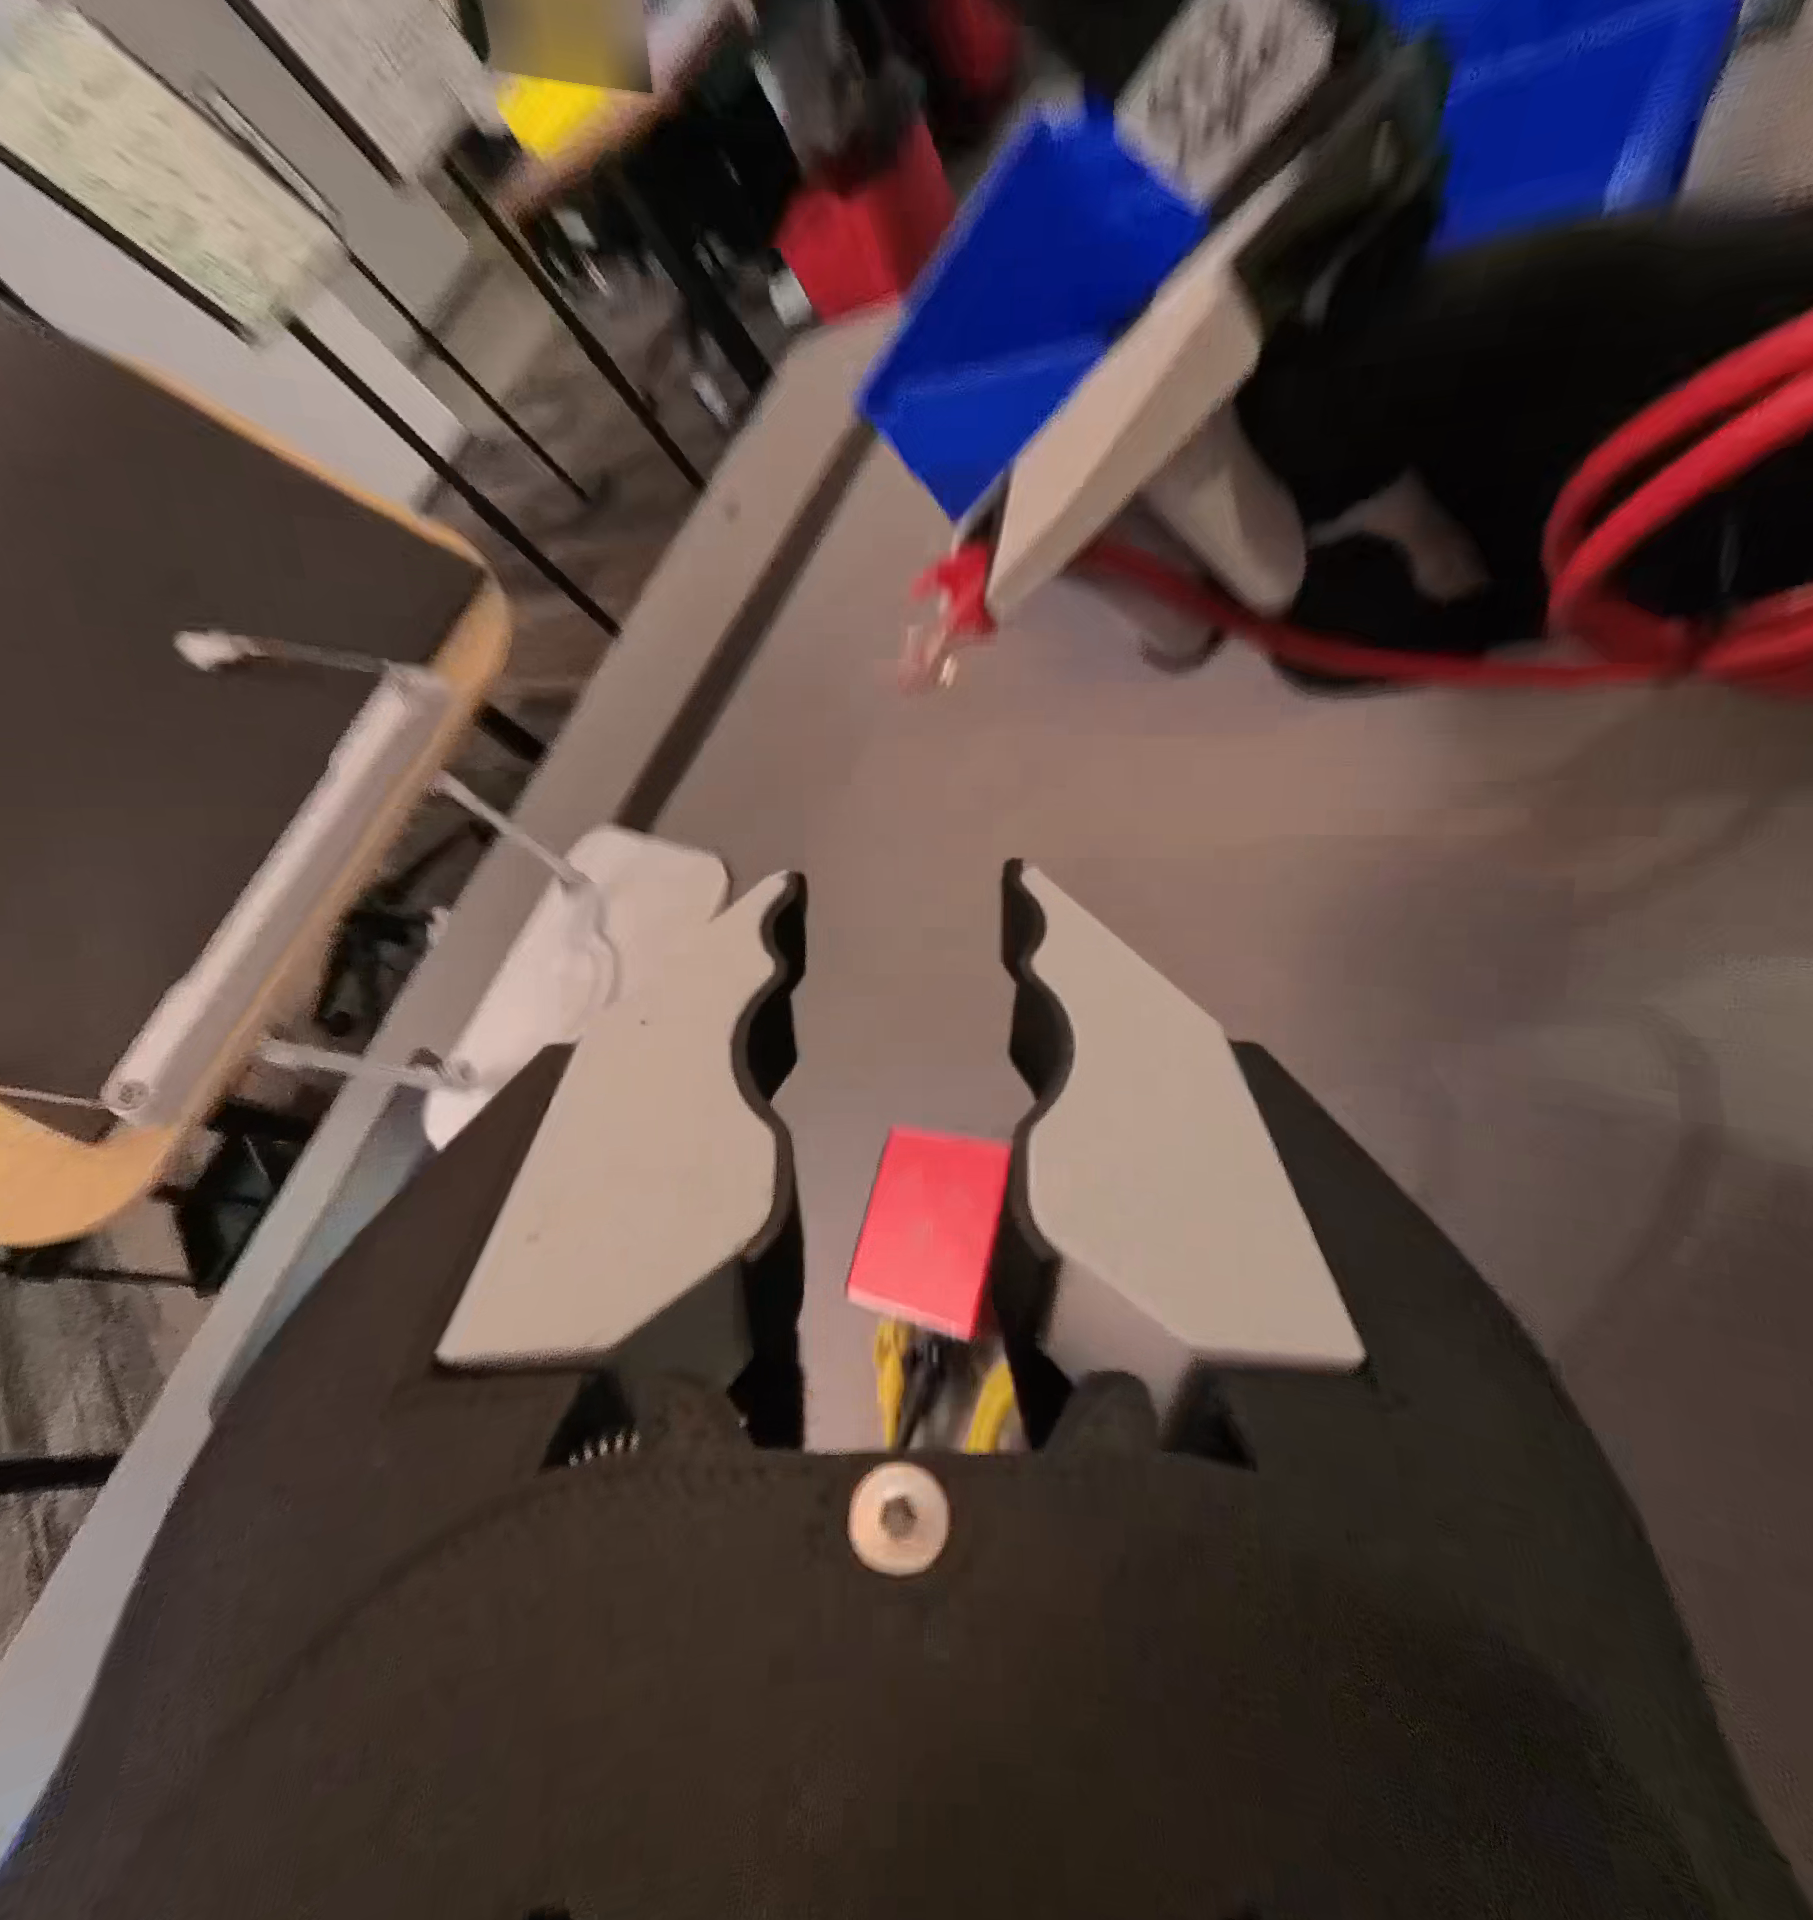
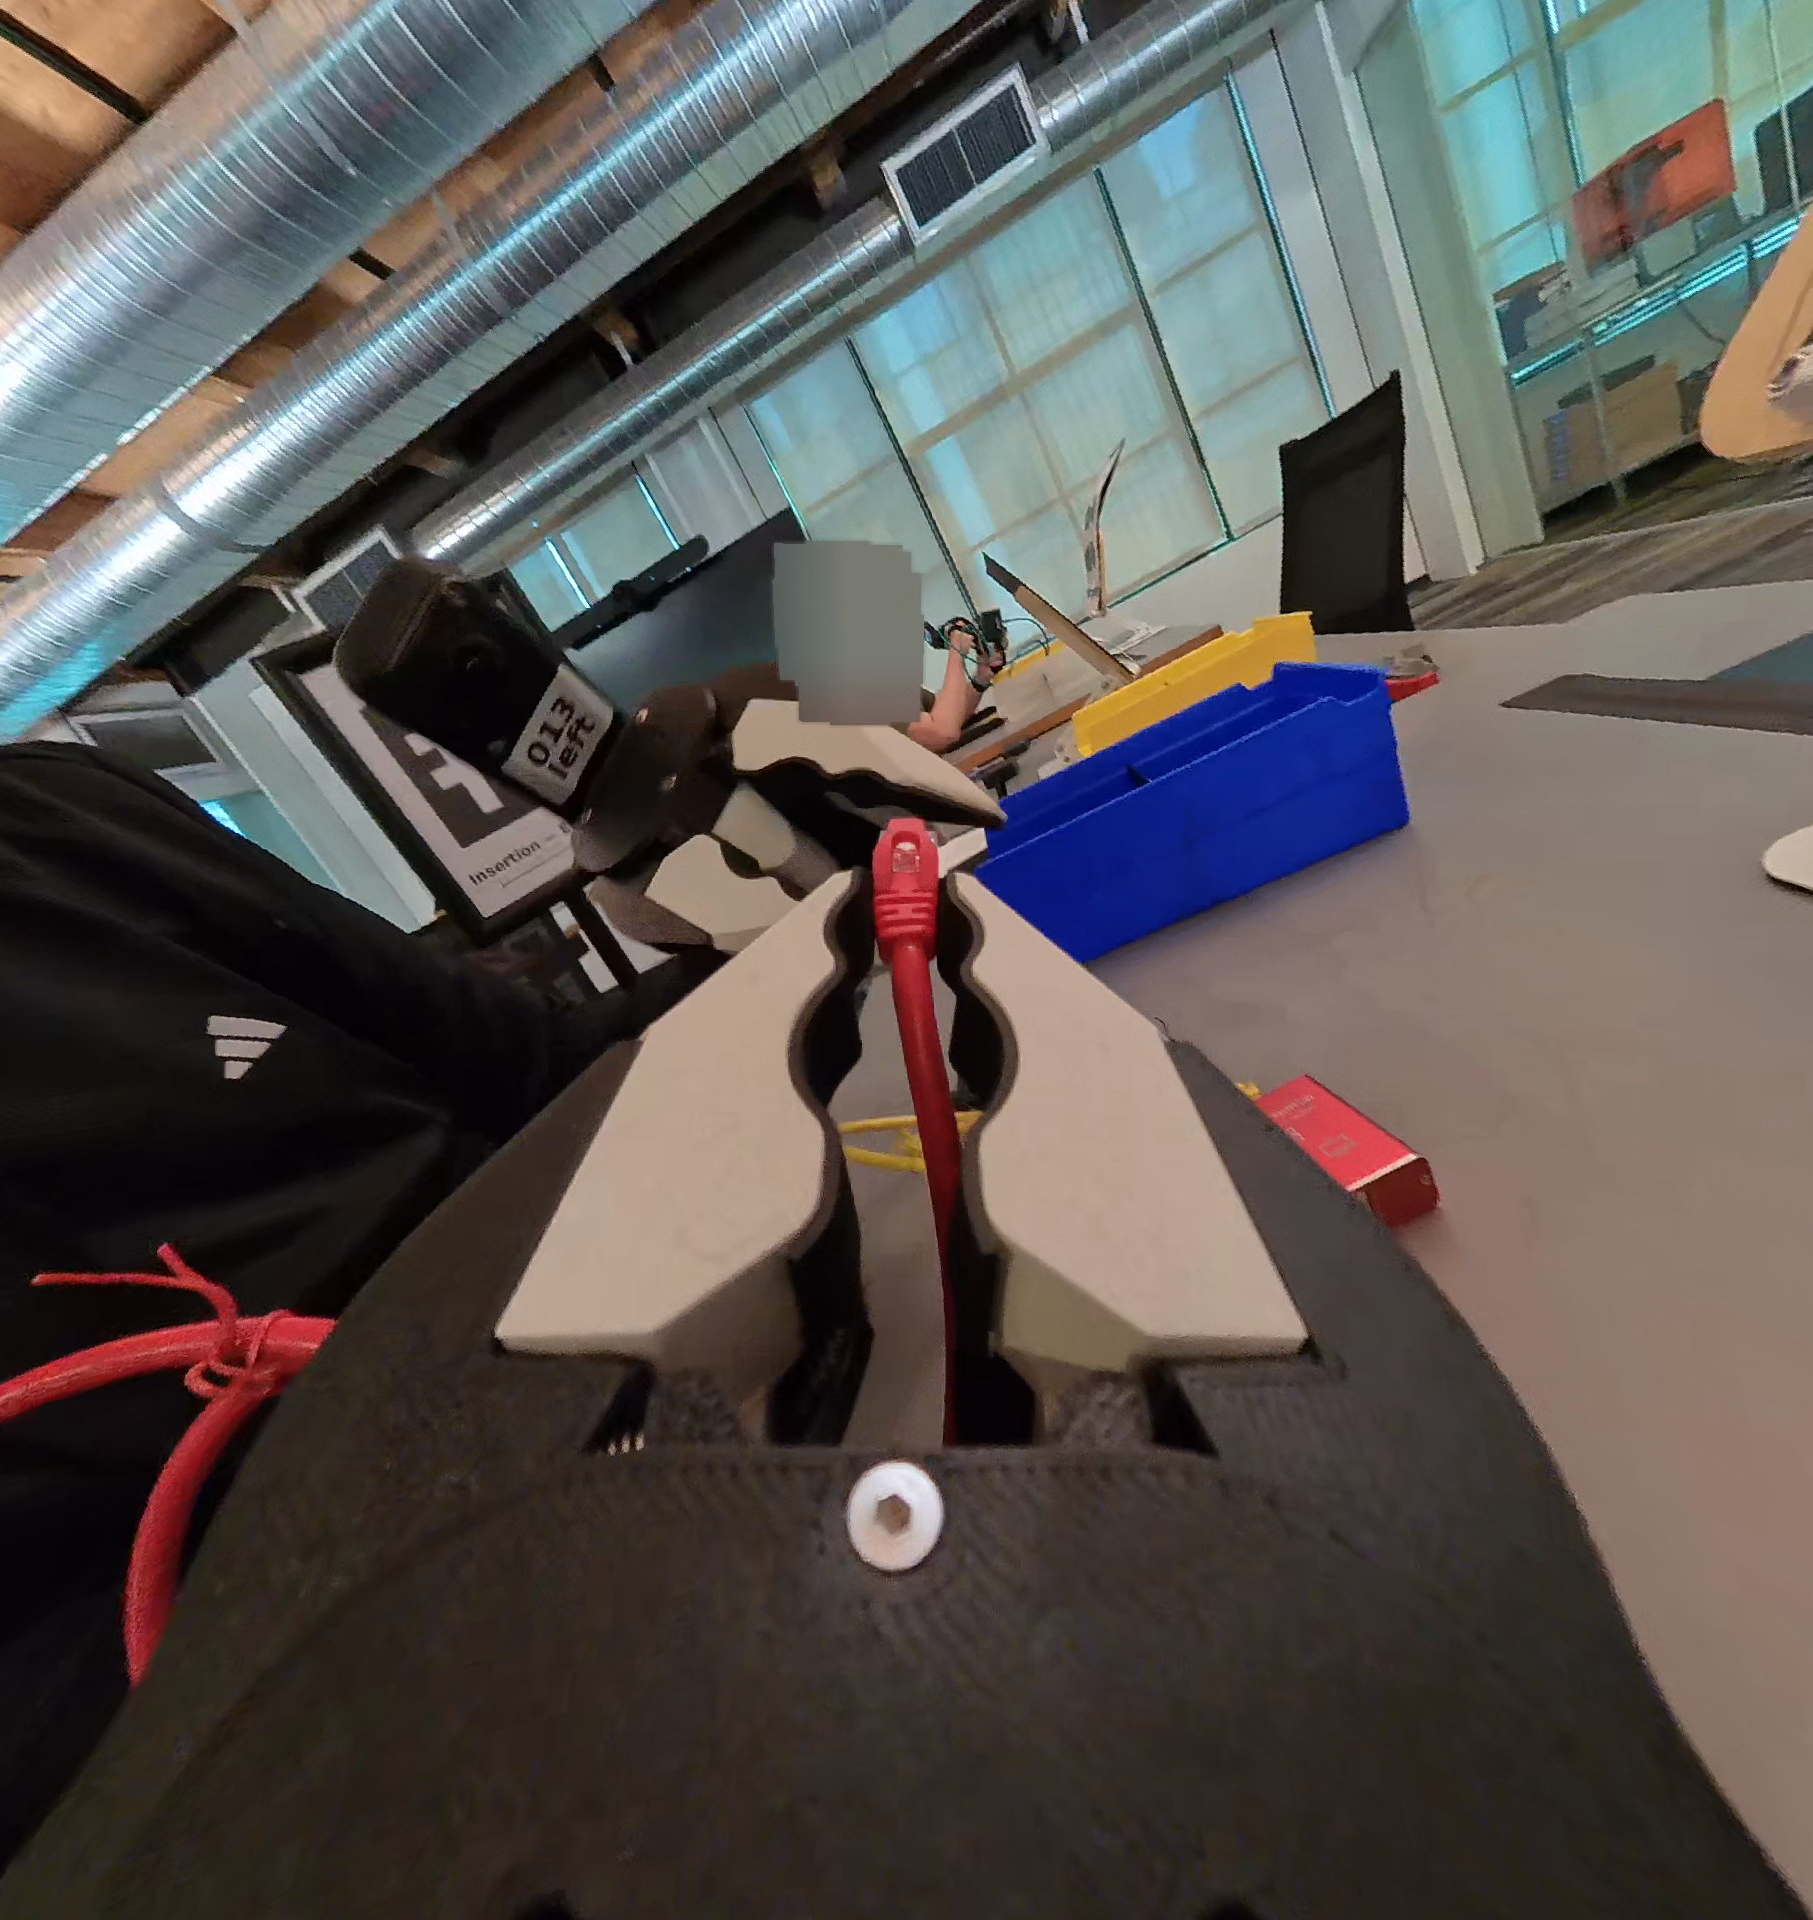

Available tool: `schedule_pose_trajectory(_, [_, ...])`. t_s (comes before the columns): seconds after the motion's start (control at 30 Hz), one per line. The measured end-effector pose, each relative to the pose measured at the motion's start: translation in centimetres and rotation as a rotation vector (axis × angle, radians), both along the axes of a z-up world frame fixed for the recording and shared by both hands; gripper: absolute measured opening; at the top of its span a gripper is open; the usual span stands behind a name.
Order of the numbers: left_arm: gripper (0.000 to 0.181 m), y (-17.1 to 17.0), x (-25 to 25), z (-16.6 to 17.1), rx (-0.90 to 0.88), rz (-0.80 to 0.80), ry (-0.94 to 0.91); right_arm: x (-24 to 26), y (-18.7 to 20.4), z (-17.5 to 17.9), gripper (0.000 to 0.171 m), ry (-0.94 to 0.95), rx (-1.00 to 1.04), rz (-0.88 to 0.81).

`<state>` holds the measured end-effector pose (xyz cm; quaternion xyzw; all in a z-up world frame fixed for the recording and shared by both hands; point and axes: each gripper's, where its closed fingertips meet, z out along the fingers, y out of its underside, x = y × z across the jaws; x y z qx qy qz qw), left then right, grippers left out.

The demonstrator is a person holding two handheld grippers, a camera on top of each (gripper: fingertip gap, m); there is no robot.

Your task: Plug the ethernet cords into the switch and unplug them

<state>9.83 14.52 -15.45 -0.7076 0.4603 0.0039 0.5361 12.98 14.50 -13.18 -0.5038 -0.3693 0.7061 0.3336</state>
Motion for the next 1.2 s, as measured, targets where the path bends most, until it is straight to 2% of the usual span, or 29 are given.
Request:
schedule_pose_trajectory(0.1, [0.053, 0.3, -2.7, -3.9, -0.207, 0.0, 0.128, 0.0, 0.5, -0.7, 0.01, -0.045, 0.025, -0.026])
schedule_pose_trajectory(0.27, [0.075, 1.4, -5.9, -10.7, -0.423, 0.025, 0.268, -0.5, 0.6, -1.7, 0.01, -0.079, 0.028, -0.022])
schedule_pose_trajectory(0.6, [0.076, 3.7, -7.2, -17.3, -0.777, 0.045, 0.414, -0.8, 0.6, -2.7, 0.01, -0.106, 0.03, -0.016])
schedule_pose_trajectory(0.77, [0.064, 3.5, -6.4, -17.7, -0.824, 0.001, 0.357, -1.0, 0.6, -3.1, 0.01, -0.126, 0.041, -0.016])
schedule_pose_trajectory(0.93, [0.063, 3.0, -6.3, -17.4, -0.817, -0.024, 0.321, -1.2, 0.8, -3.8, 0.01, -0.178, 0.077, -0.035])
schedule_pose_trajectory(1.2, [0.063, 1.2, -4.5, -12.5, -0.762, -0.191, 0.159, -1.9, 0.9, -6.2, 0.01, -0.362, 0.224, -0.064])
